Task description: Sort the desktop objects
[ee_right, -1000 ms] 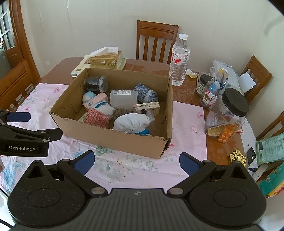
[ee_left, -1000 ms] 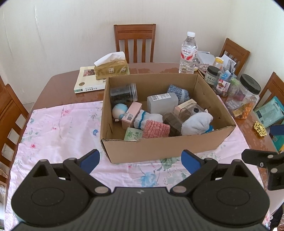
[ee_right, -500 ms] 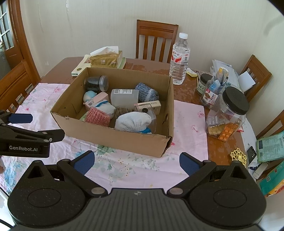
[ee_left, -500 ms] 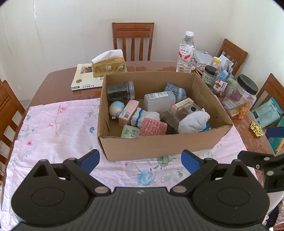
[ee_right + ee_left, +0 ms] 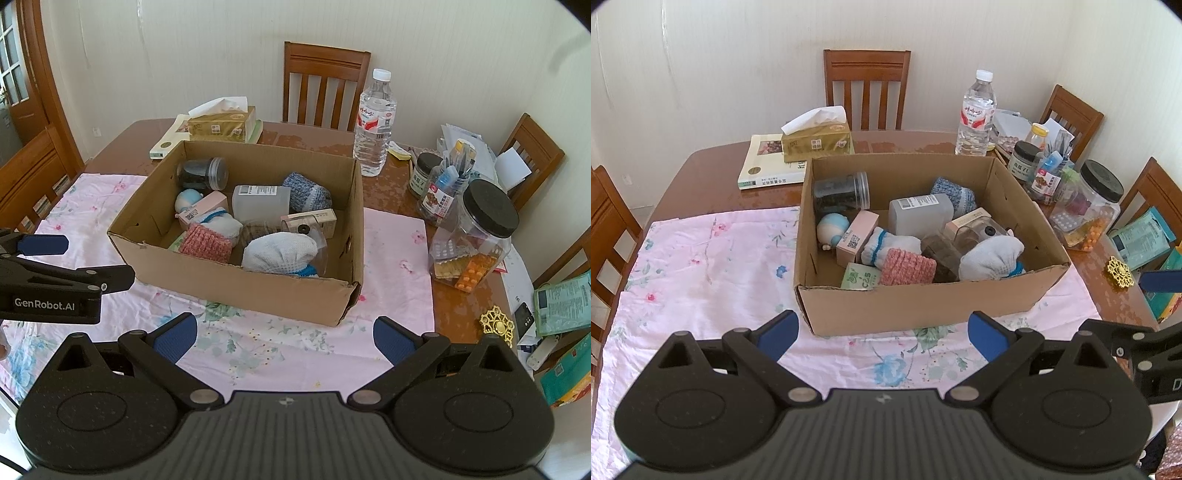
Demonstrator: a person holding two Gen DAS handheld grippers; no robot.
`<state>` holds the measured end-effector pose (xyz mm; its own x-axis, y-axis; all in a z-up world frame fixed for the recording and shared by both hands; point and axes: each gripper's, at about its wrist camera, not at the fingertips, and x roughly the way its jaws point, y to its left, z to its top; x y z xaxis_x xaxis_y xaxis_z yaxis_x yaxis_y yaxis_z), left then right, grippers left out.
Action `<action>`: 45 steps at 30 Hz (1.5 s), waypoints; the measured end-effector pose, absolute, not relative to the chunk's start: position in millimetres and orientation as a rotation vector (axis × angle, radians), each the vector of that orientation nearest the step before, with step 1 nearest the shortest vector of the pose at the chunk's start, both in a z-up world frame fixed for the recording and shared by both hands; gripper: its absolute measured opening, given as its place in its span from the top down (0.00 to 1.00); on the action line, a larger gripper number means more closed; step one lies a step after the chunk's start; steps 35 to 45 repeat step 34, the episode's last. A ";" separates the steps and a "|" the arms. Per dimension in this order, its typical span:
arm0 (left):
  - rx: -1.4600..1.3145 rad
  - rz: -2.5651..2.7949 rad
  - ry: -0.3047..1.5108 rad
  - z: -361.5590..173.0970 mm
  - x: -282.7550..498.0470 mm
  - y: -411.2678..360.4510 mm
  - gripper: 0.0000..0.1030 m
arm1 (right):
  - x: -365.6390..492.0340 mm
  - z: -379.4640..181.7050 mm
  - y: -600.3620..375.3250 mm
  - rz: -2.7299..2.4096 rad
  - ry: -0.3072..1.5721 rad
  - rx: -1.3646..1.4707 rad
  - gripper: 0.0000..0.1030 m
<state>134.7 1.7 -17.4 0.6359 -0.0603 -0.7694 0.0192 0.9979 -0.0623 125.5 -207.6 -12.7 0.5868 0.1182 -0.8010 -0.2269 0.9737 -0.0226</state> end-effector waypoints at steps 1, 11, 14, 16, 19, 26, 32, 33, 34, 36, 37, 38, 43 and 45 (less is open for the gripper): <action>-0.051 -0.046 0.881 -17.3 134.7 1.7 0.05 | 125.3 -12.6 -207.3 0.201 0.922 -0.127 0.00; -0.055 -0.054 0.877 -14.3 134.7 1.5 0.05 | 122.6 -11.1 -206.6 0.197 0.921 -0.123 0.00; -0.054 -0.055 0.875 -14.1 134.6 1.3 0.05 | 122.3 -11.0 -207.1 0.197 0.921 -0.123 0.00; -0.053 -0.057 0.874 -13.7 134.6 1.0 0.05 | 122.5 -11.0 -207.2 0.197 0.921 -0.124 0.00; -0.052 -0.058 0.872 -12.9 134.6 0.4 0.05 | 122.1 -10.5 -206.8 0.197 0.921 -0.124 0.00; -0.053 -0.054 0.866 -11.6 135.1 0.7 0.05 | 121.9 -10.4 -206.3 0.196 0.921 -0.124 0.00; -0.051 -0.050 0.865 -11.2 135.1 0.8 0.05 | 122.2 -9.5 -206.3 0.198 0.919 -0.122 0.00; -0.051 -0.050 0.865 -11.0 135.1 0.6 0.05 | 122.2 -9.1 -206.1 0.198 0.920 -0.122 0.00; -0.053 -0.050 0.864 -11.1 135.0 0.8 0.05 | 122.2 -8.7 -205.9 0.198 0.920 -0.122 0.00; -0.053 -0.050 0.864 -11.1 135.0 0.8 0.05 | 122.2 -8.7 -205.9 0.198 0.920 -0.122 0.00; -0.053 -0.050 0.864 -11.1 135.0 0.8 0.05 | 122.2 -8.7 -205.9 0.198 0.920 -0.122 0.00; -0.053 -0.050 0.864 -11.1 135.0 0.8 0.05 | 122.2 -8.7 -205.9 0.198 0.920 -0.122 0.00; -0.053 -0.050 0.864 -11.1 135.0 0.8 0.05 | 122.2 -8.7 -205.9 0.198 0.920 -0.122 0.00; -0.053 -0.050 0.864 -11.1 135.0 0.8 0.05 | 122.2 -8.7 -205.9 0.198 0.920 -0.122 0.00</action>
